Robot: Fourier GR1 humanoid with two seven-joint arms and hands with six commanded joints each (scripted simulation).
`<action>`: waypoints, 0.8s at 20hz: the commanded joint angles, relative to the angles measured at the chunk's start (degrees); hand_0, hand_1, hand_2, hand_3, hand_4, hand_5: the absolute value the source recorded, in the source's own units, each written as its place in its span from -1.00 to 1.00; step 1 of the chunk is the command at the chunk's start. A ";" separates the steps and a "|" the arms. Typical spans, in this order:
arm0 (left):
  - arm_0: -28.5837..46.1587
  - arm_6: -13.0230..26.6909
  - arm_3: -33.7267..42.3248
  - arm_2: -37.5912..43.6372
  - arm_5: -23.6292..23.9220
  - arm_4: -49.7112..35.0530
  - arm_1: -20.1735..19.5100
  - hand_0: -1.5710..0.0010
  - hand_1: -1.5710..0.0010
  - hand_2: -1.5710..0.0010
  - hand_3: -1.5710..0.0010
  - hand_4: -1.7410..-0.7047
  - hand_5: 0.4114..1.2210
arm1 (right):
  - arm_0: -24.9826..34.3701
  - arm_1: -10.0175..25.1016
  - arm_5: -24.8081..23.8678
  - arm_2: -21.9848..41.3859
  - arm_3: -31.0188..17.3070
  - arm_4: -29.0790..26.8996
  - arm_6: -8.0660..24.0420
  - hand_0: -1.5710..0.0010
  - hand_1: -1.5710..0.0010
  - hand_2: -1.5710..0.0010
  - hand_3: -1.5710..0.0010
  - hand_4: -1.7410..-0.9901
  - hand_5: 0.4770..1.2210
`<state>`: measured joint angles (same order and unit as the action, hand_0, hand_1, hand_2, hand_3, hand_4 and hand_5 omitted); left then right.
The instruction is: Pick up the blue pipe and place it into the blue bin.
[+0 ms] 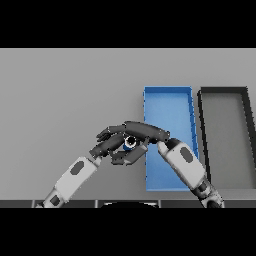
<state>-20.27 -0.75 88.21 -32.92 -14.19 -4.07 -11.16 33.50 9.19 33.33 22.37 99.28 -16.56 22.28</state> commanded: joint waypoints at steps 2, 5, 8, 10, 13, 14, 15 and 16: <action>0.57 -1.47 0.84 0.12 0.70 0.39 -0.12 -0.14 -0.10 -0.08 0.16 -0.80 1.00 | 1.17 -0.65 0.13 0.22 -0.14 -1.88 0.98 -0.11 -0.13 -0.13 0.11 -0.37 -0.74; 2.64 -3.75 1.64 1.20 -0.02 -4.08 1.45 -0.56 -0.54 -0.53 0.33 -0.90 0.95 | 0.29 -2.13 -1.29 0.44 -0.54 -3.99 2.78 -0.54 -0.55 -0.55 -0.40 -0.34 -0.39; 2.01 -4.07 0.53 1.79 -0.14 -5.00 2.49 -0.77 -0.77 -0.76 0.30 -0.95 0.98 | -0.66 -2.80 -2.14 0.25 0.29 -1.32 -0.15 -0.77 -0.77 -0.77 -0.69 -0.25 0.29; 1.78 -4.09 0.26 1.64 -0.11 -4.44 1.65 -0.86 -0.85 -0.85 0.25 -0.97 0.99 | -0.53 -2.94 -1.12 0.07 -0.27 1.66 -2.30 -0.85 -0.85 -0.85 -0.80 -0.25 0.55; 1.02 -4.64 -0.01 0.55 0.30 -3.53 0.91 -0.93 -0.81 -0.92 0.35 -0.98 0.99 | -1.97 -4.01 -0.03 -0.11 1.00 3.28 -2.80 -0.92 -0.93 -0.93 -0.90 -0.28 0.77; 0.90 -5.39 -0.11 0.47 0.22 -3.75 0.74 -0.91 -0.73 -0.94 0.36 -0.99 0.99 | -2.39 -4.58 0.48 -0.37 1.28 2.69 -2.02 -0.94 -0.94 -0.94 -0.92 -0.29 0.81; 1.01 -5.39 0.06 0.07 -0.13 -3.65 0.40 -0.82 -0.55 -0.72 0.32 -0.80 1.00 | -2.49 -5.11 1.07 -0.76 0.97 1.98 -1.52 -0.95 -0.95 -0.95 -0.94 -0.29 0.85; 0.60 -5.58 -0.16 -0.09 -0.88 -3.21 -0.11 -0.79 -0.51 -0.58 0.34 -0.62 1.00 | -3.12 -5.26 1.57 -1.10 1.48 2.05 -1.98 -0.96 -0.96 -0.96 -0.95 -0.30 0.88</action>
<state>-19.68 -6.92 88.08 -33.02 -15.19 -7.19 -11.28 30.35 3.93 34.99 21.26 100.73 -14.44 20.40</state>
